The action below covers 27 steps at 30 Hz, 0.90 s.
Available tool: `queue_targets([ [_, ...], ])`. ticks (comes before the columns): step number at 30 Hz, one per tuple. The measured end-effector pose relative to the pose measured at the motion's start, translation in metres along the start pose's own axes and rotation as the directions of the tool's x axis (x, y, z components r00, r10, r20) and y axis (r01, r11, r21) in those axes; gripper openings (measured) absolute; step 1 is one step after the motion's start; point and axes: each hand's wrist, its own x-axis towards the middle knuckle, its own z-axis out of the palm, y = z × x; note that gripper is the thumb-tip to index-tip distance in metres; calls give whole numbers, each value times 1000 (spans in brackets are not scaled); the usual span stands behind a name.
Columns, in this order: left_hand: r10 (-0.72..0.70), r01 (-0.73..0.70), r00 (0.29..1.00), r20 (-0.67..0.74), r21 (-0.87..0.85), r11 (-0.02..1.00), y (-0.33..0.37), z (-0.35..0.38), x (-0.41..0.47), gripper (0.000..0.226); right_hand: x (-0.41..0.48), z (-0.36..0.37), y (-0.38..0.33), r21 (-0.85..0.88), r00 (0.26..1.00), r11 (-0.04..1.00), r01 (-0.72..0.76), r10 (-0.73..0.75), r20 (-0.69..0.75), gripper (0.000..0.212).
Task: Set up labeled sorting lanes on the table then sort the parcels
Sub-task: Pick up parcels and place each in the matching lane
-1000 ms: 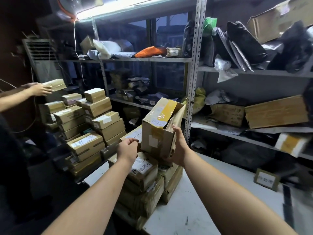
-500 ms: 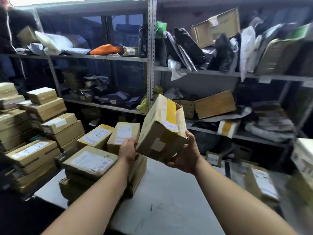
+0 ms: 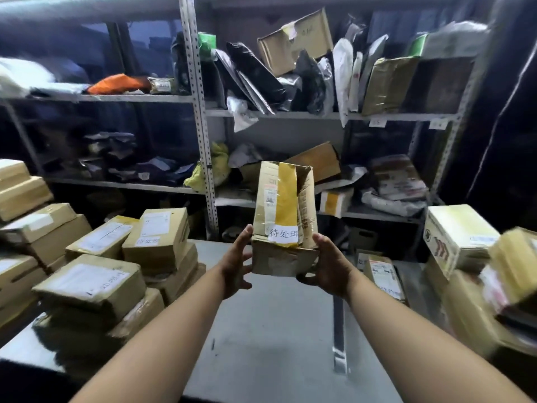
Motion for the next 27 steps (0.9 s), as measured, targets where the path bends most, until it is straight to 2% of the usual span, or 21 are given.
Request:
queue_targets([
  [4,6,-5,991,134,-9,1000,-6,51,-6,81,-26,-47,-10,-46,1000,999,14,-13,5,101],
  [7,-1,-3,986,167,22,1000,-15,88,-6,121,-46,-80,-15,-65,1000,998,12,-13,-4,105],
  [9,-2,-2,984,176,18,1000,-22,113,-8,126,-64,-99,-18,-78,1000,997,30,-30,-2,87],
  [11,4,-4,987,161,2,1000,-30,136,-9,117,-81,-116,-17,-57,999,998,30,-31,-22,64],
  [12,4,-5,989,150,4,1000,-33,147,-10,113,-89,-125,-16,-46,999,999,19,-21,-44,63],
  [17,-3,2,991,132,7,1000,-49,199,-15,93,-112,-168,-5,4,988,999,-47,47,-150,107],
  [20,-20,18,993,119,21,1000,-61,224,-21,95,-123,-192,0,18,981,993,-119,121,-152,135],
  [22,-24,21,991,132,29,999,-69,238,-23,97,-130,-201,3,12,981,990,-141,141,-135,142],
  [24,-31,28,990,137,22,999,-77,249,-23,97,-135,-208,8,16,983,993,-120,121,-136,130],
  [27,-37,33,991,128,31,999,-84,262,-16,89,-138,-216,17,110,979,994,-22,43,-197,77],
])
